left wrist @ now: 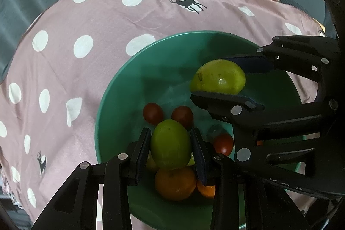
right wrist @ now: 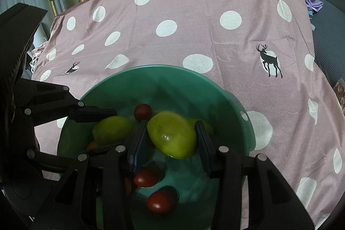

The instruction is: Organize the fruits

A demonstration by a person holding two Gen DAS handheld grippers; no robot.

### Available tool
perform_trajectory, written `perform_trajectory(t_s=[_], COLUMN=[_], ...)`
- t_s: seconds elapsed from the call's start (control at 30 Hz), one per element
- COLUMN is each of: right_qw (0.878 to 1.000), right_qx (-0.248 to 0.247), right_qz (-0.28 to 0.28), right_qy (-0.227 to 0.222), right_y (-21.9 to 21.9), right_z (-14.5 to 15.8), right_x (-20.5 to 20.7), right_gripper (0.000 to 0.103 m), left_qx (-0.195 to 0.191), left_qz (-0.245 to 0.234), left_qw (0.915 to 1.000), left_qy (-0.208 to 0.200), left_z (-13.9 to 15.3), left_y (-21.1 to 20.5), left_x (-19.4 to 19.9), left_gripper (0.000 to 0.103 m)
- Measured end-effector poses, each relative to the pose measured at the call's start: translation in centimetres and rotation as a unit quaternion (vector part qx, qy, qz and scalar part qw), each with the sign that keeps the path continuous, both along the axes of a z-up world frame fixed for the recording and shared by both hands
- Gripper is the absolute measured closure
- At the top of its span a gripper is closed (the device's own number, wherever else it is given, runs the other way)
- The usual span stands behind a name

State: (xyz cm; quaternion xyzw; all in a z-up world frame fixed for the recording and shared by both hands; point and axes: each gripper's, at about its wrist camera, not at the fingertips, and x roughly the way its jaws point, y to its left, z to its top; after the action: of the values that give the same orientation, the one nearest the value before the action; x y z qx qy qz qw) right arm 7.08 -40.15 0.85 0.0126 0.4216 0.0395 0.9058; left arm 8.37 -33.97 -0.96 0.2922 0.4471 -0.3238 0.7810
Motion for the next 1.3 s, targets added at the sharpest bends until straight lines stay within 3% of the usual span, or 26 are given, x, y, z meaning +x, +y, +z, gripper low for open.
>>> perform_trajectory(t_s=[1.3], right_qw=[1.000], right_qx=[0.002], right_qz=[0.000], right_qy=[0.000], right_y=[-0.09], right_z=[-0.09], right_x=[-0.06], right_gripper=[0.059], left_qx=[0.008], left_qz=[-0.002], left_qw=[1.0000], left_qy=[-0.001], left_z=[-0.15], left_y=[-0.27], left_x=[-0.04], left_gripper=[0.065])
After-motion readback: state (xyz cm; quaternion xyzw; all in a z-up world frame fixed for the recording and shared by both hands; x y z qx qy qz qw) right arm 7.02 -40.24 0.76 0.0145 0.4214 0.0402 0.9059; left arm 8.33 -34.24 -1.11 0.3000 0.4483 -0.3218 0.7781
